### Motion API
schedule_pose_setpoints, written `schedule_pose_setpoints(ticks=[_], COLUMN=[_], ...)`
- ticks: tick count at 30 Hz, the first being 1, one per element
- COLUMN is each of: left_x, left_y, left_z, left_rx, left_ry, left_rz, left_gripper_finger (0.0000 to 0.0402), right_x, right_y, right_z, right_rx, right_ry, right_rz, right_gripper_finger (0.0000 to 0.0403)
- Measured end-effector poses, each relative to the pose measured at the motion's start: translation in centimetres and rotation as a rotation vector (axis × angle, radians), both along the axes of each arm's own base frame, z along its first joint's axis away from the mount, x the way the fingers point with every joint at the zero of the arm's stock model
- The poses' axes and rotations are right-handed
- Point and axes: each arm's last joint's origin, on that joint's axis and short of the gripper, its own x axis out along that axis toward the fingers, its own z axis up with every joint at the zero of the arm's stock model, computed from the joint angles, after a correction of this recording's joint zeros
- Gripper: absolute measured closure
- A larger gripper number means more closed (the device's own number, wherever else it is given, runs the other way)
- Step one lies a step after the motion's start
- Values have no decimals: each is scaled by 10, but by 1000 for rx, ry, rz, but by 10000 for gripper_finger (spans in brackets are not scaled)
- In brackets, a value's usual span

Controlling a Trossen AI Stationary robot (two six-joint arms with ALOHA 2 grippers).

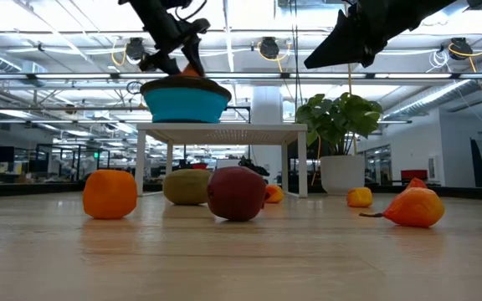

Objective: Pick & Place Fruit
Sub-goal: Put the mango in the blue strainer bowl on the shelf

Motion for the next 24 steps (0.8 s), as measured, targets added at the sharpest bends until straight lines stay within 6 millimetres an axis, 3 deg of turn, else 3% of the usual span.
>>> schedule_pose_setpoints(ticks=[5,14,24], left_x=[4,13,11], left_y=[3,6,-5], left_z=[-7,-2,20], left_rx=[-19,50,230], left_ry=[78,159,326], left_rz=[-32,-162,-302], left_gripper_finger=[197,197,197], right_x=[0,0,0], right_y=[0,0,0], right_z=[0,0,0], right_rx=[2,2,2], right_ry=[-1,-1,-2], right_rz=[-1,-1,-2], right_gripper_finger=[402,402,402])
